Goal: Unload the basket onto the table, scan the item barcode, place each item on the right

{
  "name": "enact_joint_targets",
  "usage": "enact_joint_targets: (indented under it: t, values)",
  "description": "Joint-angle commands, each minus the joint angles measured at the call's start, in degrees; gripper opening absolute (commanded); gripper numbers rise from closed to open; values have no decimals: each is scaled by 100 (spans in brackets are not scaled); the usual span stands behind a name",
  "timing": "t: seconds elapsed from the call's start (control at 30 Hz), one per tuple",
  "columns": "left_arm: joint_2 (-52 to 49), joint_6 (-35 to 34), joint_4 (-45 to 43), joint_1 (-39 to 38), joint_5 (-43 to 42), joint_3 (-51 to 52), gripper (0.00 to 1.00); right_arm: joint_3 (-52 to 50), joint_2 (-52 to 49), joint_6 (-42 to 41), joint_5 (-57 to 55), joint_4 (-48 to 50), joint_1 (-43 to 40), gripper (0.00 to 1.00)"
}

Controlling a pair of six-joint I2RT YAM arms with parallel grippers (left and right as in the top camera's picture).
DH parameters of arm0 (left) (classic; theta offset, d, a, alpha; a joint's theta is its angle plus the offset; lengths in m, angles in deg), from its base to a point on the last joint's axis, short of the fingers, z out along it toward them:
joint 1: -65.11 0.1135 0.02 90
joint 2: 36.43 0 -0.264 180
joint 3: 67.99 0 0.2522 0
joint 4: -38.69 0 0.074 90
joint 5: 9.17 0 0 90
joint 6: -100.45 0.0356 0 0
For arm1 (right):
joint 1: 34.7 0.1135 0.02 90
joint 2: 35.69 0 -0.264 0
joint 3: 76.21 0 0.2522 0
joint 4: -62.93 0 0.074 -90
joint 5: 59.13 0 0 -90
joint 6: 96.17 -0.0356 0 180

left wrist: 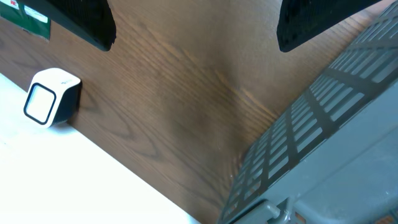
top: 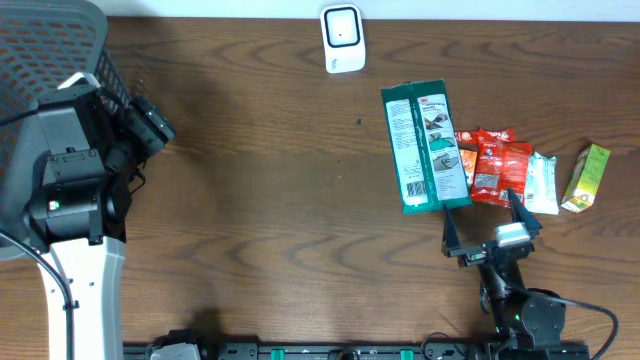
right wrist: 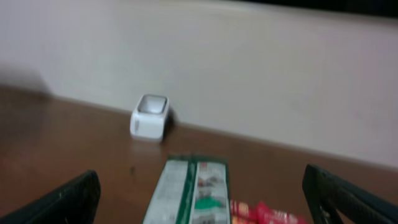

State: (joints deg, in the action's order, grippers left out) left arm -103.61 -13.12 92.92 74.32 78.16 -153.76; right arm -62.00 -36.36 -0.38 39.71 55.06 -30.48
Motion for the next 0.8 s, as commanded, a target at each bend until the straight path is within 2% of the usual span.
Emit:
enact_joint_targets:
  t: [0.0,0.1,0.77]
  values:
    - [-17,57,-2,20,-7,-44,84,-15,35,-103,-186,-463,-83,99]
    - [-17,57,0,20,-7,-44,84,-13,35,-103,-201,-957,-81,99]
    - [-17,57,-2,20,-7,-44,84,-13,28,-103,-214,-960,-83,99]
